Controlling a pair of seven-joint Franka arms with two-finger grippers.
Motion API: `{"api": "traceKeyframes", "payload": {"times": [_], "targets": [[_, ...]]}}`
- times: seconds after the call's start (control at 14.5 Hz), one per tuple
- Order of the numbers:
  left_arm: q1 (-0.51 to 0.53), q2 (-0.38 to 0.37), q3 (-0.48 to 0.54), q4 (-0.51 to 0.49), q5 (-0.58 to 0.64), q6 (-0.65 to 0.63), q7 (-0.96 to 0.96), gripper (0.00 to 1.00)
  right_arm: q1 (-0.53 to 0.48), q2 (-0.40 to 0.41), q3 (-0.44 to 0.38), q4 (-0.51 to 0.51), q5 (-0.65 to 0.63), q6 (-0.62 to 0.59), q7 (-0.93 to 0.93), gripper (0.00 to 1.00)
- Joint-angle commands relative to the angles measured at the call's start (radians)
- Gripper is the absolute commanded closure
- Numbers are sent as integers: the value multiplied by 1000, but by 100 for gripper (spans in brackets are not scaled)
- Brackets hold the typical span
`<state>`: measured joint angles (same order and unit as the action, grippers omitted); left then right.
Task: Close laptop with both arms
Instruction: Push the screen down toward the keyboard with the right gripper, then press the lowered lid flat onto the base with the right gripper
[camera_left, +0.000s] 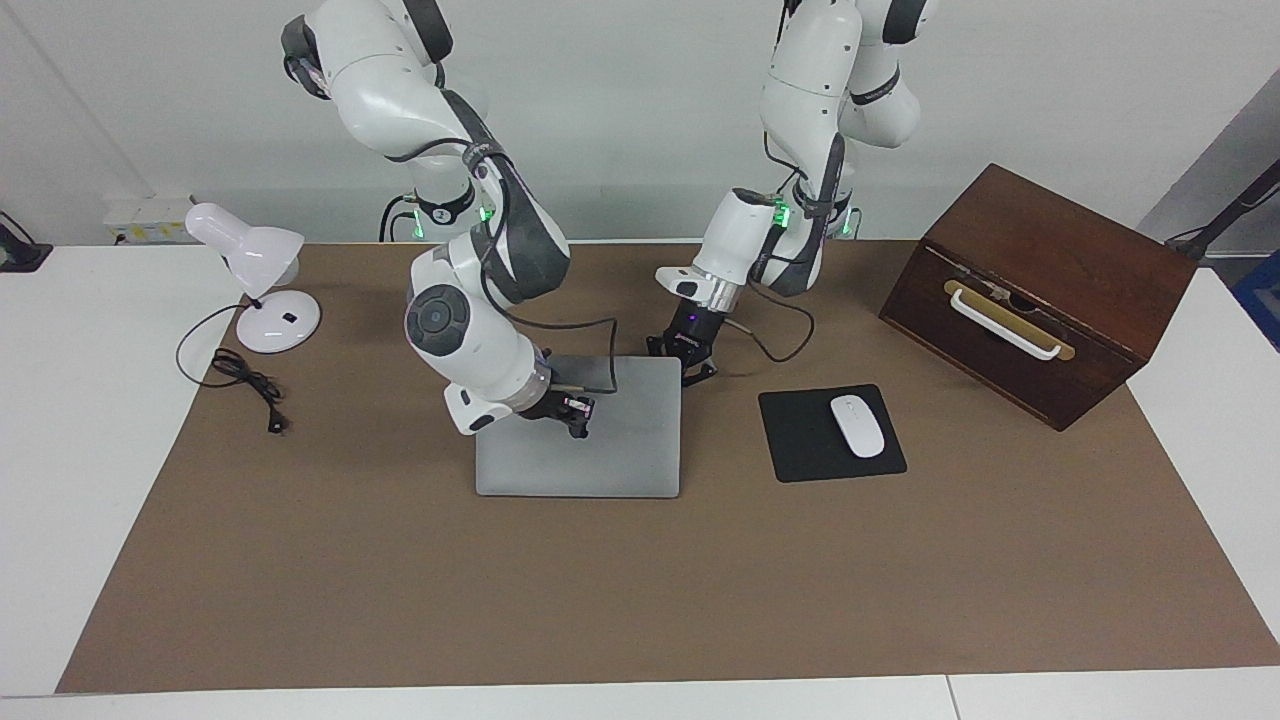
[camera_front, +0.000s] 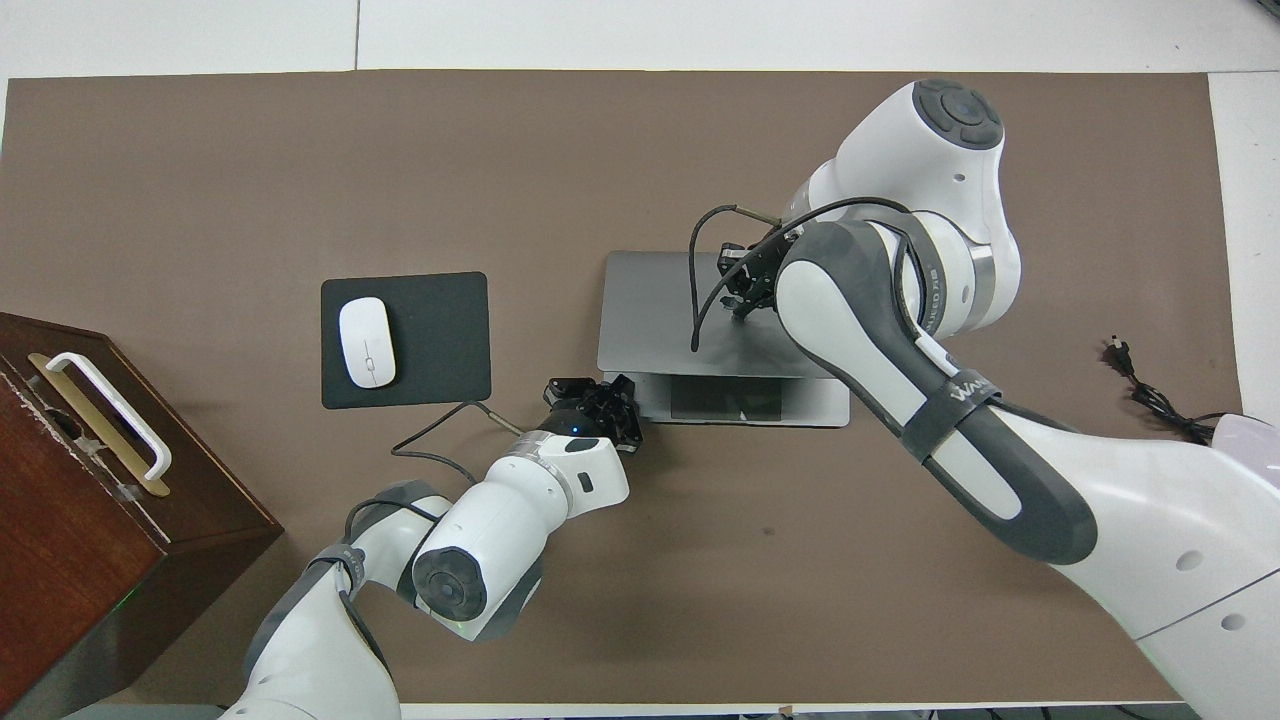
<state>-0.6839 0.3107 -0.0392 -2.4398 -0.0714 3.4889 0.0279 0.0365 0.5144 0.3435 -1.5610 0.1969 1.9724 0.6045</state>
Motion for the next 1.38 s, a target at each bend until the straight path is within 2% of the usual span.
{"api": "traceKeyframes", "payload": {"times": [0.0,0.9,1.31], "targets": [[17,64,5,-11,-13,4,35,100,-15,-30,14,-85,23,65,6,100],[17,64,5,-11,-13,2,35,100,-10,-27,14,-168,15,168,-3,100],[18,64,4,-11,-13,2,33,100,-9,-24,15,-157,15,169,1,100]]}}
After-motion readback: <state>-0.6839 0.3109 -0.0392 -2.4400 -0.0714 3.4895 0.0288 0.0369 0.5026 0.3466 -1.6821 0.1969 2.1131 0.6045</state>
